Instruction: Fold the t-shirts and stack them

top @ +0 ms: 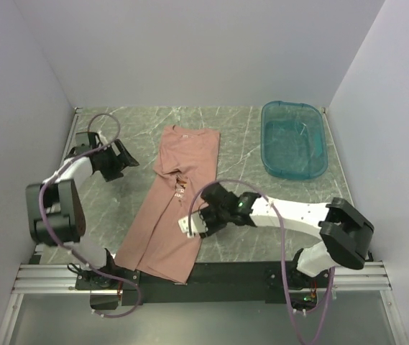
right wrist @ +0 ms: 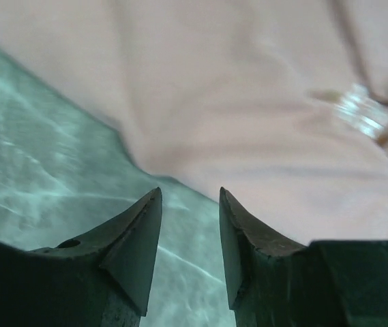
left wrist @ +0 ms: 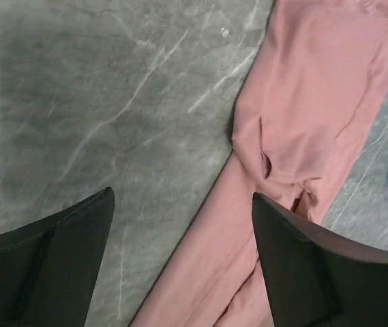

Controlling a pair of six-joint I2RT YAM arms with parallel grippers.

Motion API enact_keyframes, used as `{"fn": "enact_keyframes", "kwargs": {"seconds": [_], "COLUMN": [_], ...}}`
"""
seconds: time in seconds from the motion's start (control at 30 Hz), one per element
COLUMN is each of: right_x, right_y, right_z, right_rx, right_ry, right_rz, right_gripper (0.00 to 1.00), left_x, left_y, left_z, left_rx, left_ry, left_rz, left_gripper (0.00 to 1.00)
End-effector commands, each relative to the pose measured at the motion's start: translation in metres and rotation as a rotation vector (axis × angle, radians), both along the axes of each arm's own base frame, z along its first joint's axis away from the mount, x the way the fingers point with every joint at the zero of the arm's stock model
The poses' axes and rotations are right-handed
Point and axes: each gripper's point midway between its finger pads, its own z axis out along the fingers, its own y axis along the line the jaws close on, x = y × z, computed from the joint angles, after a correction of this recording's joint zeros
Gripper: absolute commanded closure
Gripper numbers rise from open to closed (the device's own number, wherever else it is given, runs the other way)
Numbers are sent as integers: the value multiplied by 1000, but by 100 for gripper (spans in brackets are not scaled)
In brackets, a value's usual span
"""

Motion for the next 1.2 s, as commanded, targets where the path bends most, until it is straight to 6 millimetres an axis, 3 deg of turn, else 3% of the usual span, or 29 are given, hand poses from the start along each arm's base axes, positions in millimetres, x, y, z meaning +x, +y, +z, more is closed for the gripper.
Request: {"fn": "enact_keyframes", "kwargs": {"seconds": [0.0,0.07,0.1,0.13,0.2,0.27,0.3,0.33,0.37,0.4,0.43,0.47,0.57,0.8,0.97,1.17], "right_x": [16,40,49,67,83,102,109,105,114,116,114,116,113,118,118,118], "right_y": [6,-2,-1,-12,-17,-39,-47,-49,-64,-67,-70,-78,-83,-100,-105,-107], "right_z": [57,79,94,107,135,159,173,186,193,201,209,214,225,223,221,219], "right_rx": [123,199,251,304,397,477,513,560,587,613,642,671,724,757,766,768], "right_ry": [40,60,71,86,98,113,113,150,152,155,171,184,223,235,250,263], "right_rz": [-85,-193,-226,-325,-384,-490,-516,-514,-561,-569,-581,-589,-591,-630,-635,-638], "right_gripper": [54,54,55,55,55,55,55,55,55,55,55,55,55,55,55,55], "left_x": [26,46,66,72,100,112,131,135,134,137,149,156,162,171,168,174], "left_y": [-26,-31,-35,-37,-45,-50,-50,-60,-67,-71,-73,-80,-92,-113,-111,-117], "left_z": [11,21,22,19,13,3,-4,-9,-18,-35,-27,-31,-33,-52,-68,-75], "left_rx": [-49,-14,14,27,50,67,81,92,95,97,108,112,107,77,87,63], "left_ry": [-10,-22,-32,-9,-2,39,46,56,94,128,99,102,98,134,177,174], "left_rz": [-108,-132,-142,-151,-172,-186,-188,-218,-237,-252,-261,-278,-307,-357,-346,-339], "left_gripper": [12,12,11,11,12,14,16,18,20,21,21,23,26,39,47,69]}}
